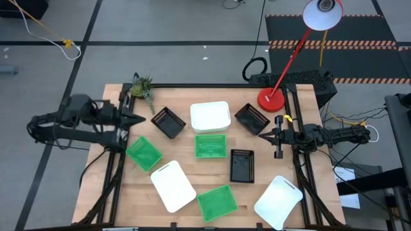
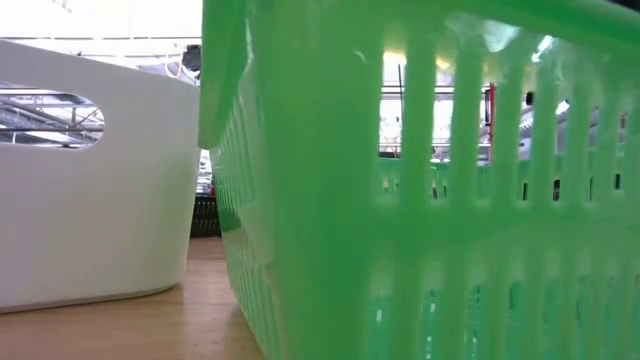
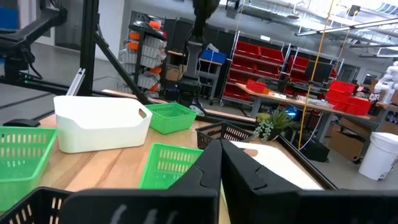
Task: Stack baskets by color
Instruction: Stack the top left green bin on the top green bin
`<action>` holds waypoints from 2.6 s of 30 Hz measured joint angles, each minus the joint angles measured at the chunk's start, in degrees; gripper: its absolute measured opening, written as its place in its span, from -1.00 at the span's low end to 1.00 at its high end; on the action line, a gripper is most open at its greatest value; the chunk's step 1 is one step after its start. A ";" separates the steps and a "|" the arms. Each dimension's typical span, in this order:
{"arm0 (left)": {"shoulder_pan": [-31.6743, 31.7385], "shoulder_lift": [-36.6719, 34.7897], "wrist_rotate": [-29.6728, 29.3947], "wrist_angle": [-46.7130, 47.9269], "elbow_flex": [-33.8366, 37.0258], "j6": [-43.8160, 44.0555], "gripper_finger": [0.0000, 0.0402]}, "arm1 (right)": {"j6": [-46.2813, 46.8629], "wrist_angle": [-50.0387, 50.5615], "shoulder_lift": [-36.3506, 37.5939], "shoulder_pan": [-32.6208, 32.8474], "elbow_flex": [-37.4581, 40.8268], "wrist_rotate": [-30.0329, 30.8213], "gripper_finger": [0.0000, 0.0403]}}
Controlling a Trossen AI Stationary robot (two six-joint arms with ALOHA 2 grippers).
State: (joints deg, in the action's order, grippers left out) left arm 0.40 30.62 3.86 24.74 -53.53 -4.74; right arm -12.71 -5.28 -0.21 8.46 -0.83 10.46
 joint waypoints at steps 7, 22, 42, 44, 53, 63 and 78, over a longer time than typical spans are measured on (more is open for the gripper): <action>-0.07 8.20 0.02 0.81 -6.71 -5.53 -0.90 | 6.98 -0.32 0.00 0.01 -0.46 0.74 -1.00; -0.08 11.77 -0.50 -0.02 -7.72 -7.07 -0.91 | 17.34 27.56 -18.12 -0.03 -37.70 6.31 -1.00; -6.79 16.51 -12.76 19.57 -7.76 1.65 -0.86 | 26.58 43.08 -47.90 0.03 -60.98 5.95 -1.00; -8.53 17.50 -14.32 25.37 -7.76 2.85 -0.86 | 26.54 42.08 -48.94 0.03 -59.90 5.97 -1.00; -14.68 24.02 -14.47 40.25 -7.76 15.12 -0.65 | 20.24 31.46 -50.51 0.03 -54.76 5.93 -1.00; -19.53 30.47 -14.41 45.14 -7.76 18.89 -0.24 | 19.88 28.57 -50.42 0.03 -49.41 5.92 -1.00; -30.23 35.66 -11.35 50.10 -2.08 26.37 -0.22 | 20.37 22.62 -50.36 0.06 -45.21 5.77 -1.00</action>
State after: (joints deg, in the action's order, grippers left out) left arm -29.83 66.28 -7.49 74.84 -55.61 21.63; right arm 7.66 17.34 -50.57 8.51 -46.04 16.23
